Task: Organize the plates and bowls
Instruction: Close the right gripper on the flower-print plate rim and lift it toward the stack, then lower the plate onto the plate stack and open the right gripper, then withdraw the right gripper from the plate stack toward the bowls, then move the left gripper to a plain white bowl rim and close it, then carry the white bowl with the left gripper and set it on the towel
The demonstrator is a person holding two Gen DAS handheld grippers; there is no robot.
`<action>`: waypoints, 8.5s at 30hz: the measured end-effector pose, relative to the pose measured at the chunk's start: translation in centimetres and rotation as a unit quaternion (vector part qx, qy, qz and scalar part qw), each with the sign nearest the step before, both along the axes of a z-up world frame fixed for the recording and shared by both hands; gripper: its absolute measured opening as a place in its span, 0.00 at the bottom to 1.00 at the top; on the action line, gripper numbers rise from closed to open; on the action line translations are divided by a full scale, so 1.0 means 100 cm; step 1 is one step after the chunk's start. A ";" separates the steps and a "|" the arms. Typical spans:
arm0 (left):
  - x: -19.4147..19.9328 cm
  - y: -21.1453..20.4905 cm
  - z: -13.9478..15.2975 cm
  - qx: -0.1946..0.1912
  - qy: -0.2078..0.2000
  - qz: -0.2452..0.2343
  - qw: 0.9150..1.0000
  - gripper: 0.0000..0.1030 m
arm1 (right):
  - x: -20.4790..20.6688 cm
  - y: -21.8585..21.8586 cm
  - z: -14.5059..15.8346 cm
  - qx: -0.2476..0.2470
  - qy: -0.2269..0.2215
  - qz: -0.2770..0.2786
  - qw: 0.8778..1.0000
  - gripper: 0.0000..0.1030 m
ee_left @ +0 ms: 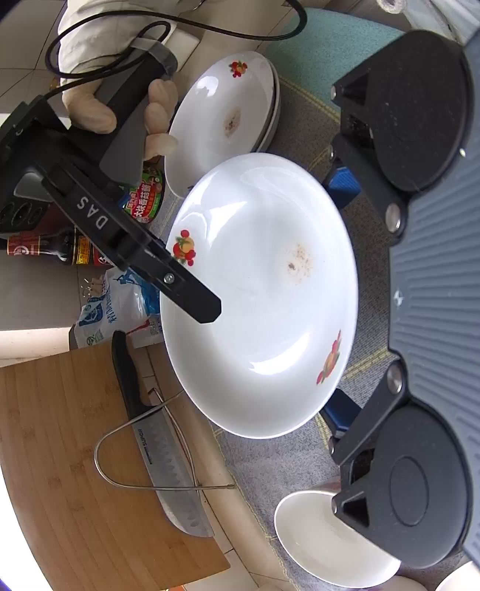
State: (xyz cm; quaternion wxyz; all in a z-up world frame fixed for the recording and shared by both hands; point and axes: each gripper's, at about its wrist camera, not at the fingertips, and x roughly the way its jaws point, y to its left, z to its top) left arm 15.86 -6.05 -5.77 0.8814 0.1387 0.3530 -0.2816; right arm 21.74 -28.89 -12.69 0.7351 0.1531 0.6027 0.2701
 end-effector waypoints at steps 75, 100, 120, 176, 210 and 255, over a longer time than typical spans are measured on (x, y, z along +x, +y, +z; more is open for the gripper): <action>-0.033 -0.136 -0.002 0.022 0.023 -0.158 0.987 0.98 | -0.171 -0.134 0.033 -0.059 0.012 -0.170 0.984 0.93; -0.022 -0.140 -0.008 0.006 0.029 -0.157 0.987 0.99 | -0.178 -0.127 0.048 -0.108 0.021 -0.174 0.979 0.95; -0.028 -0.135 -0.004 0.004 0.007 -0.147 0.989 0.99 | -0.185 -0.111 0.064 -0.183 -0.005 -0.153 0.971 1.00; -0.070 0.223 0.039 0.027 -0.026 0.184 0.982 0.99 | -0.142 0.256 0.053 -0.145 -0.195 0.000 0.970 1.00; -0.007 0.243 0.010 0.034 0.059 0.101 0.993 0.64 | -0.116 0.334 0.028 -0.133 -0.232 0.075 0.961 0.76; -0.036 0.126 0.022 0.008 0.053 -0.040 0.998 0.59 | -0.182 0.243 0.062 -0.212 -0.189 -0.016 0.959 0.75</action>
